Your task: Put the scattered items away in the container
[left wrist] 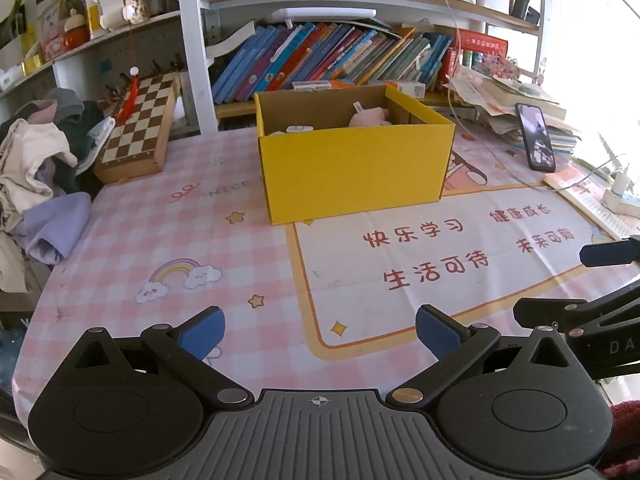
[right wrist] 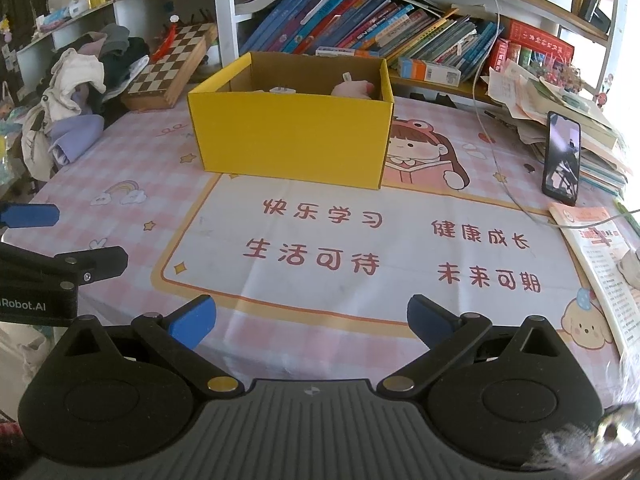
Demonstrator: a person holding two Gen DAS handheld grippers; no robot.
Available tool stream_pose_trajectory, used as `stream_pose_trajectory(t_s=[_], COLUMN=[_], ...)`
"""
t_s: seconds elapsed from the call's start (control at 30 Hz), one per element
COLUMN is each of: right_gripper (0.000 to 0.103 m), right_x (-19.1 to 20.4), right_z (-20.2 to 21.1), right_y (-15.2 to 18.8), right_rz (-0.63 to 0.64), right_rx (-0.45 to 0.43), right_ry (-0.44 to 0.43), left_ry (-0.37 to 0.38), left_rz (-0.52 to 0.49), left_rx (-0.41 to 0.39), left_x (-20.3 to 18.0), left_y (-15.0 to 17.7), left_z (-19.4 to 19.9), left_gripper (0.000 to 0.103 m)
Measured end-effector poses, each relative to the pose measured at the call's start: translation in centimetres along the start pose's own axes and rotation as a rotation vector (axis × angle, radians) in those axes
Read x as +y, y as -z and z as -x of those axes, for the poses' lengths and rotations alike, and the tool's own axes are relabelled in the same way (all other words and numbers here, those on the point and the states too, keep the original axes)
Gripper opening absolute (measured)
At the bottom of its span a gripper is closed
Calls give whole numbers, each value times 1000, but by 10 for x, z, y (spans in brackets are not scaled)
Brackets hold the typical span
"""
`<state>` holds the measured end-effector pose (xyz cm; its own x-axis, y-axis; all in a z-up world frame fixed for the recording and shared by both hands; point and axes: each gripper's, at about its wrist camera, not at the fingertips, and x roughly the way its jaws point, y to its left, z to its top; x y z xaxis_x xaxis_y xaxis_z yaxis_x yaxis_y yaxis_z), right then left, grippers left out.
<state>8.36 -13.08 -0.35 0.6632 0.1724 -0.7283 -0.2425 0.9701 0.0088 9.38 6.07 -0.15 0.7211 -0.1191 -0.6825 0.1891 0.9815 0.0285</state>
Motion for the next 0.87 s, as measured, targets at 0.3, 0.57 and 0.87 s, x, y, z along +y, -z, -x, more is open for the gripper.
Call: stream_pose_trajectory(t_s=[0.3, 0.57, 0.87], right_gripper=[103, 103, 103], right_x=[0, 0, 0], right_z=[-1, -4, -8], right_y=[-1, -2, -3], right_rz=[0, 1, 0], right_rx=[4, 11, 24], right_ry=[-5, -10, -14], left_ry=[-4, -4, 7], left_rz=[3, 10, 14], left_rx=[9, 18, 18], left_x=[0, 1, 3], left_y=[1, 2, 1], left_z=[-1, -4, -7], left_gripper=[103, 103, 103])
